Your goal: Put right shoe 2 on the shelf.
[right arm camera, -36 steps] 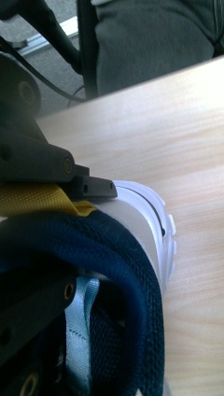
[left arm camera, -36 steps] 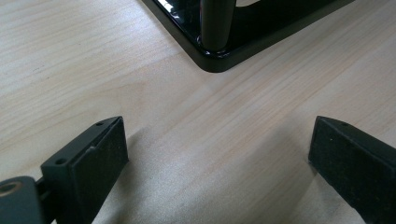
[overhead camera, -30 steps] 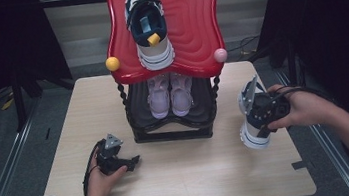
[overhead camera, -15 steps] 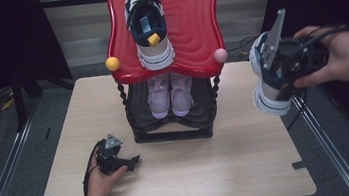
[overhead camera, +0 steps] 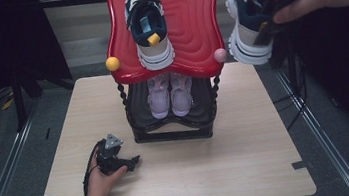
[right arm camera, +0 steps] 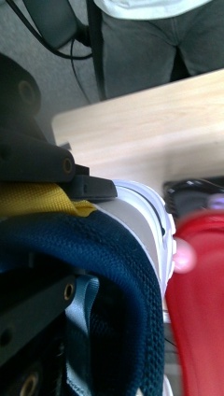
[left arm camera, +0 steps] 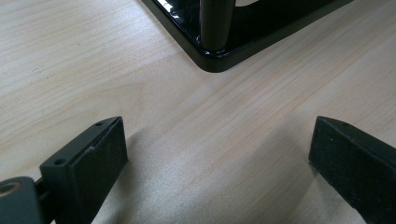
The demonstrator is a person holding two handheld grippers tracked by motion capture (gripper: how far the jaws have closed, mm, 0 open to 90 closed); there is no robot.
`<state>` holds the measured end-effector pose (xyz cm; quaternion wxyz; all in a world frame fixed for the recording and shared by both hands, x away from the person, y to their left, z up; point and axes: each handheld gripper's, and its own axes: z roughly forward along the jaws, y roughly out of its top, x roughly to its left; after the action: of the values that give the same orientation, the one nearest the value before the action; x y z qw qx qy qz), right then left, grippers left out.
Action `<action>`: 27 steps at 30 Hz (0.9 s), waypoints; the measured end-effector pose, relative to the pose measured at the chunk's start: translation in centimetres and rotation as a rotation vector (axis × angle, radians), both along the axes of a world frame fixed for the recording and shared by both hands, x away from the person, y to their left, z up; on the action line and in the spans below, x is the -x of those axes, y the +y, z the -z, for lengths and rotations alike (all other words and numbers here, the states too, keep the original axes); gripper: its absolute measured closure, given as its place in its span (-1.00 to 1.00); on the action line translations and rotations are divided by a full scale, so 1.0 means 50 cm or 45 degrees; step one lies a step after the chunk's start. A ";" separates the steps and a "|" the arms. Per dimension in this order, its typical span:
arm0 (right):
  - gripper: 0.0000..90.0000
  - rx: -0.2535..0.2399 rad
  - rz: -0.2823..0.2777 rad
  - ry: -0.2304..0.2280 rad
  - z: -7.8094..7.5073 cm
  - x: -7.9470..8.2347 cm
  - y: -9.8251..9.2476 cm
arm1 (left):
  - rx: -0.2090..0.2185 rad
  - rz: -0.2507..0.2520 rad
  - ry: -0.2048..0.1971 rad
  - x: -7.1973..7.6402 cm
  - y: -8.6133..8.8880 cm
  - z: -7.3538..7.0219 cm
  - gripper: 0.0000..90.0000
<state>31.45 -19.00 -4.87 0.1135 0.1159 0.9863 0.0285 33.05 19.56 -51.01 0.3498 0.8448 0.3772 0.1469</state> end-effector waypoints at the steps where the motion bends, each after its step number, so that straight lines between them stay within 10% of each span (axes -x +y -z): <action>1: 0.61 -0.012 -0.012 -0.010 -0.003 -0.008 0.010 | 0.001 0.000 -0.001 0.000 0.000 0.000 -0.92; 15: 0.61 0.004 -0.145 -0.082 0.018 -0.088 0.151 | -0.004 0.001 -0.002 0.000 -0.001 0.000 -0.93; 27: 0.60 0.059 -0.194 -0.071 0.064 -0.127 0.178 | 0.011 -0.005 0.001 0.000 -0.002 0.002 -0.94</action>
<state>37.80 -10.08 -8.08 0.1411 0.0368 0.9892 0.0177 33.04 19.44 -51.08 0.3530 0.8427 0.3794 0.1458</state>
